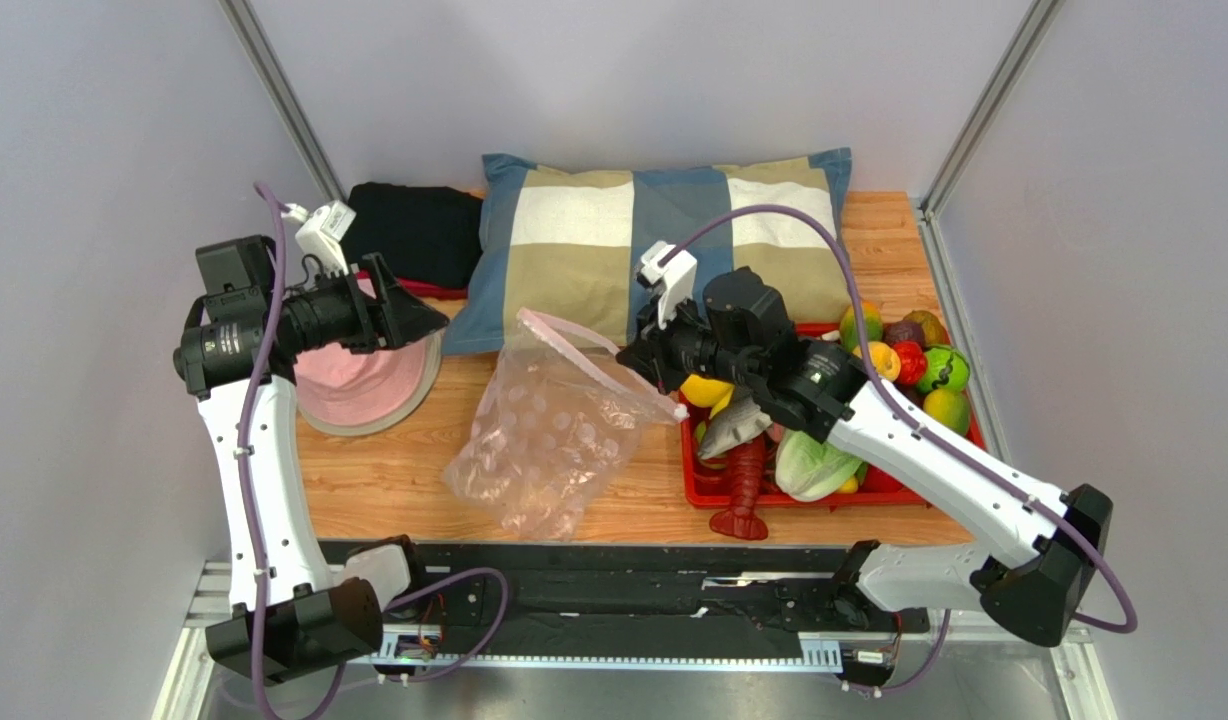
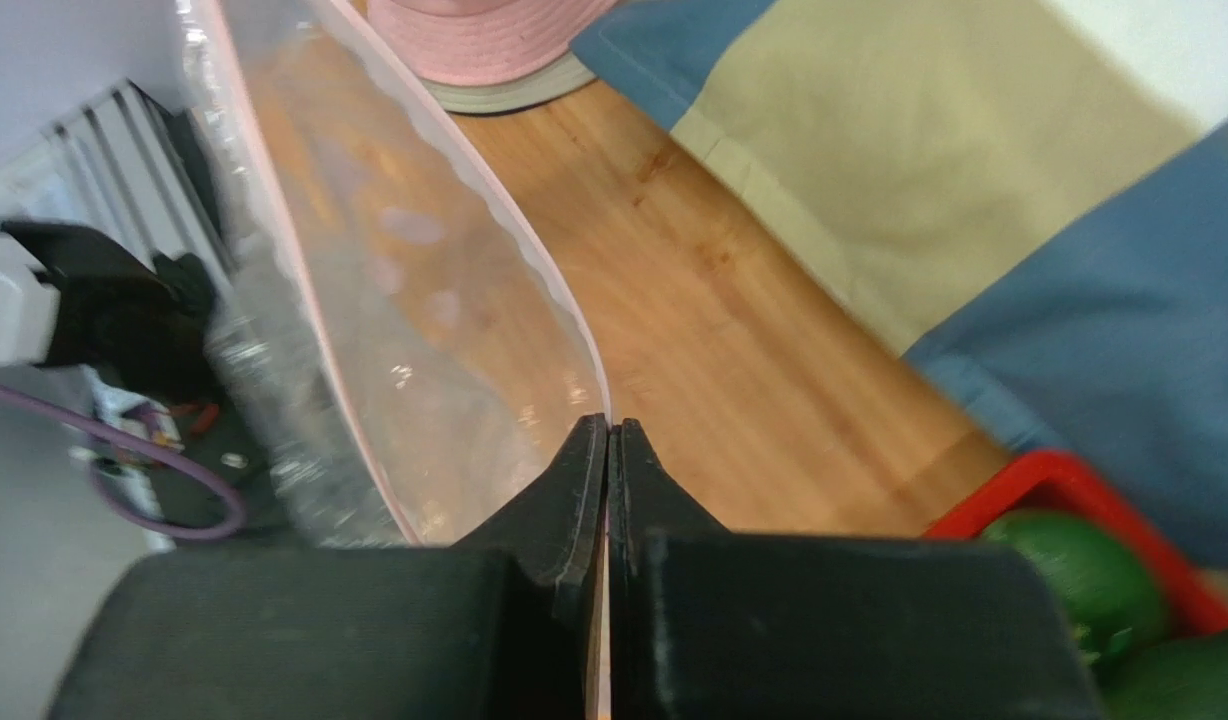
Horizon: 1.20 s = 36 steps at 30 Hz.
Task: Place the food in the zip-top bag and seal the zipper
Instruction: Pick up the zipper food storage bag at the center of the board, then open the zipper of the food storage bag at the center of the board.
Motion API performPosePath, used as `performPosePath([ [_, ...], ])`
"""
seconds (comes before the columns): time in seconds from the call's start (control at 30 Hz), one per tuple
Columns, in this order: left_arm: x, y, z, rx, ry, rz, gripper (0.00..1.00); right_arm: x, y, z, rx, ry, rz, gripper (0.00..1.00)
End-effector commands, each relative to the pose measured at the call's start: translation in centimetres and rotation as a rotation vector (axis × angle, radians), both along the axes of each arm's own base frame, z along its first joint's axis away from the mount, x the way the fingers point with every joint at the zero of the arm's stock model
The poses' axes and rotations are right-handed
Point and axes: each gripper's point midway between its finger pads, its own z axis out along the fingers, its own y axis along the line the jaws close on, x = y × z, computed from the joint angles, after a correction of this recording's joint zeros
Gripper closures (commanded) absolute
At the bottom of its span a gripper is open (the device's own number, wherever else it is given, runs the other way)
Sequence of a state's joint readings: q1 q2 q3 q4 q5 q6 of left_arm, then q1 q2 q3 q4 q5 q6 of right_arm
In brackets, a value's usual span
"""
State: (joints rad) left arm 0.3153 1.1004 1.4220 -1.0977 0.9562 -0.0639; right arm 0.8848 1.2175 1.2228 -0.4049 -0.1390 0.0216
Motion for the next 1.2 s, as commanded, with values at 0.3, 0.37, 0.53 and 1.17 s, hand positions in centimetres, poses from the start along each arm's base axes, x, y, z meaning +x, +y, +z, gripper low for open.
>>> performPosePath([
  [0.3,-2.8,-6.4,-2.0,0.102,-0.042,-0.118,0.27,-0.1,1.6,1.2,0.401,0.641,-0.180,1.00],
  [0.37,-2.5,-8.0,-1.6,0.058,-0.039,-0.133,0.27,0.0,2.2,1.8,0.419,0.644,-0.165,1.00],
  [0.53,-0.6,-11.5,-0.8,0.042,-0.020,-0.155,0.26,0.0,3.0,2.0,0.415,0.637,-0.164,1.00],
  [1.17,2.1,-12.9,-5.1,0.244,0.117,-0.063,0.61,1.7,4.6,0.9,0.371,0.554,-0.232,1.00],
])
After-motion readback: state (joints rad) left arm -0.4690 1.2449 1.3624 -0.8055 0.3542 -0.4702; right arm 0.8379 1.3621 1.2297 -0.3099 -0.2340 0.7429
